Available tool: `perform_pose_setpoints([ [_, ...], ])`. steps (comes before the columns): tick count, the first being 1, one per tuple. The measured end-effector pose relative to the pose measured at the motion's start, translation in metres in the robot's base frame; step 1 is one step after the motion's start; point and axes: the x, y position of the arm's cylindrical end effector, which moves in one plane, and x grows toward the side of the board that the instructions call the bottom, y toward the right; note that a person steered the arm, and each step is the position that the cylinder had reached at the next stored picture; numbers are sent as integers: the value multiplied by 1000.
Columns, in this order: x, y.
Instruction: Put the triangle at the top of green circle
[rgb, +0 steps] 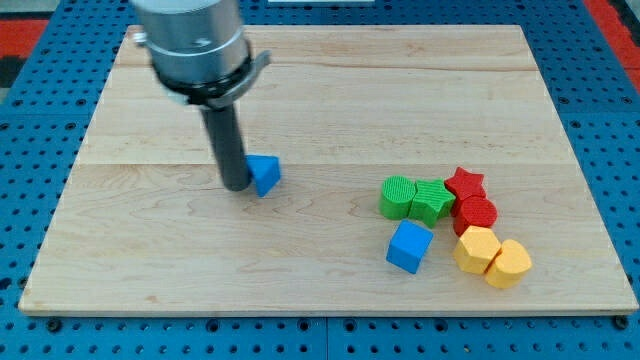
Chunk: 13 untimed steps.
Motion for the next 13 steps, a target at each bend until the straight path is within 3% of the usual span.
perform_pose_setpoints([
  [2,-45,58],
  [3,-35,96],
  [5,-76,142],
  [7,-48,152],
  [8,-57,158],
  [9,-77,136],
  [10,-71,112],
  [11,-35,143],
  [12,-32,172],
  [13,-69,190],
])
